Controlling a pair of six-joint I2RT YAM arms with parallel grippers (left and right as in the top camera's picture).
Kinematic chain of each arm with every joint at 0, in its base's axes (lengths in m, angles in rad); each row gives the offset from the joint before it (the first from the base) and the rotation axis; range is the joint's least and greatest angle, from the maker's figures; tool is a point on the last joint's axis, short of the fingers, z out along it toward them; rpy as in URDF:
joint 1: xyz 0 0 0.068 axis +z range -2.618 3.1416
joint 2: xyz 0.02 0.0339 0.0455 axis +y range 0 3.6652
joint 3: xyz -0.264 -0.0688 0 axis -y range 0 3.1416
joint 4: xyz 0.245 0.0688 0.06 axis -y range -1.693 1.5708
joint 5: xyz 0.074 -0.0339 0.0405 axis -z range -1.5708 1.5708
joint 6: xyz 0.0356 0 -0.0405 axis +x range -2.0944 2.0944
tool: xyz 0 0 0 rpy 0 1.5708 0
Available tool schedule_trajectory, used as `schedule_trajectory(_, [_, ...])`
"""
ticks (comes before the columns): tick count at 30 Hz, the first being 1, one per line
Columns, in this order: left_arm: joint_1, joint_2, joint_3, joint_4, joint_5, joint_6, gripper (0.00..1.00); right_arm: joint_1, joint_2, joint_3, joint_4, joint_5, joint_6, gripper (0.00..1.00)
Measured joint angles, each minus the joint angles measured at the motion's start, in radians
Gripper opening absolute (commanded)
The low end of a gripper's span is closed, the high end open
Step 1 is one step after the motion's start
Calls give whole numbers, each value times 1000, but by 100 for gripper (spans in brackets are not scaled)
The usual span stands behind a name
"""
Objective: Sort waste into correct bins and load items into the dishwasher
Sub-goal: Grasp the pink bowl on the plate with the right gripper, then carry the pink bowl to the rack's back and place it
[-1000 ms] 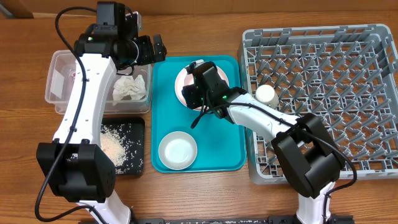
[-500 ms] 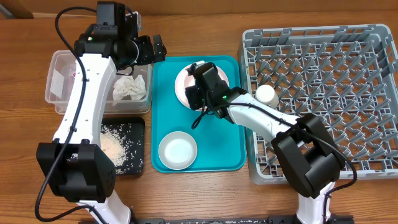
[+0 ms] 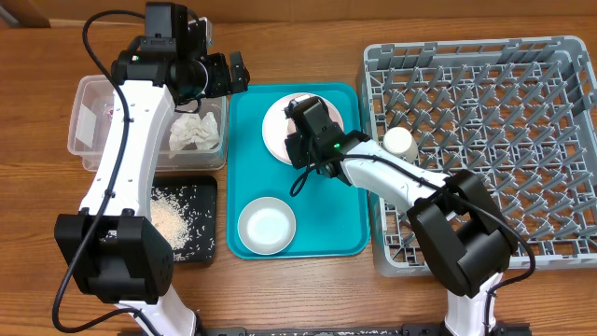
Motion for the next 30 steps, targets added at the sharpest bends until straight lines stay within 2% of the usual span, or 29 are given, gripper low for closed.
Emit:
schedule_trajectory(3, [0, 0, 0, 0, 0, 0, 100, 0, 0, 0, 2, 7, 2, 18])
schedule_trajectory(6, [0, 0, 0, 0, 0, 0, 100, 0, 0, 0, 3, 7, 2, 4])
schedule_trajectory(16, [0, 0, 0, 0, 0, 0, 100, -2, -83, 11, -2, 24, -4, 4])
schedule_trajectory(23, [0, 0, 0, 0, 0, 0, 100, -16, -243, 11, -32, -24, -3, 4])
schedule_trajectory(26, [0, 0, 0, 0, 0, 0, 100, -72, -335, 11, -39, -111, -1, 4])
schedule_trajectory(30, [0, 0, 0, 0, 0, 0, 100, -277, -446, 18, -39, -336, 25, 4])
